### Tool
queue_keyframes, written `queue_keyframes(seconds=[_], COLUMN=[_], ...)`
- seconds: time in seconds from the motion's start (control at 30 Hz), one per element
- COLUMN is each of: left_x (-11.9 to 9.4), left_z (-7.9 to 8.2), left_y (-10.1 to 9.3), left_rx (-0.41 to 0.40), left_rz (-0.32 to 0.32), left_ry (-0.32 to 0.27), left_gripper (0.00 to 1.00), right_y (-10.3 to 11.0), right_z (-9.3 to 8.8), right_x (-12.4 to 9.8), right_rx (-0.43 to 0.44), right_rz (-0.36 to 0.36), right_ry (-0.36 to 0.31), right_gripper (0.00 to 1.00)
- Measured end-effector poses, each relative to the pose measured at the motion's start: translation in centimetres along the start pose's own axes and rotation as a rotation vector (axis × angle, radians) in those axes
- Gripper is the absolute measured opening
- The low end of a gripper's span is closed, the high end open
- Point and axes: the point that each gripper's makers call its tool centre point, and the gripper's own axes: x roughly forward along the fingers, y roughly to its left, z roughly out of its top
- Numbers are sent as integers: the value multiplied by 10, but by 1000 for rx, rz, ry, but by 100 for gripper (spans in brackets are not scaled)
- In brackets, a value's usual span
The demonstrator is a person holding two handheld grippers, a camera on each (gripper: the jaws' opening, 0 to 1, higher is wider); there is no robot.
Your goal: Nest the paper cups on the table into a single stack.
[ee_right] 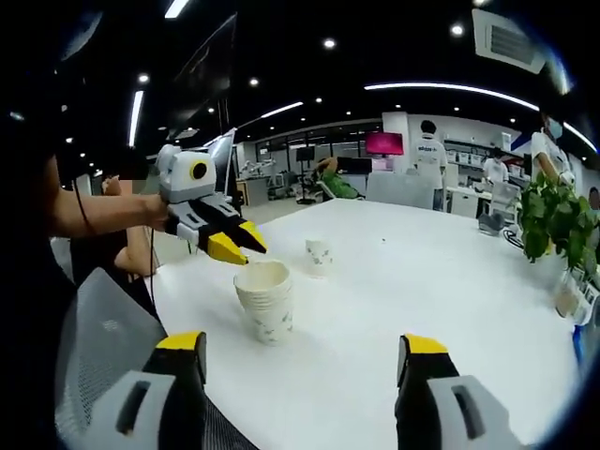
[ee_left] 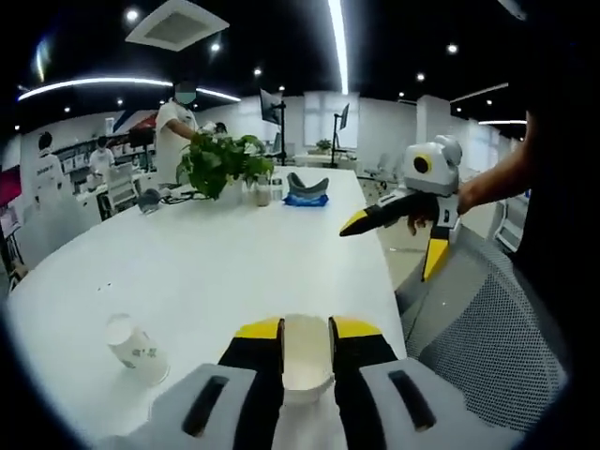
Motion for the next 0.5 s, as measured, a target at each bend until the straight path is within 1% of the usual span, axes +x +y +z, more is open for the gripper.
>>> queue_keyframes(seconds=[0.07, 0.1, 0.13, 0.2, 0.27, 0.3, 0.37, 0.47, 0.5], left_x=[-3, -5, -7, -10, -12, -14, -15, -15, -15], left_z=[4, 5, 5, 5, 4, 1, -3, -8, -8], left_y=[8, 15, 25, 34, 46, 54, 65, 77, 84], left_rx=[-11, -20, -34, -42, -42, -37, -21, -15, -21], left_rz=[28, 48, 83, 115, 152, 176, 208, 240, 258], left_ry=[-21, -30, -35, -43, -43, -35, -22, -18, -33], left_gripper=[20, 22, 24, 29, 36, 38, 43, 48, 49], right_y=[-1, -2, -3, -4, -4, -3, -2, -6, -6], right_z=[-1, -1, -1, -3, -5, -5, -6, -15, -20], right_x=[0, -1, -1, 0, -1, -1, -1, -1, -1], right_rx=[1, -1, -2, -15, -21, -18, -14, -23, -41], right_rz=[-4, -12, -16, -29, -31, -29, -32, -57, -60], right_ry=[-4, -16, -20, -26, -32, -46, -49, -18, -1], right_gripper=[88, 89, 91, 93, 94, 95, 96, 94, 94])
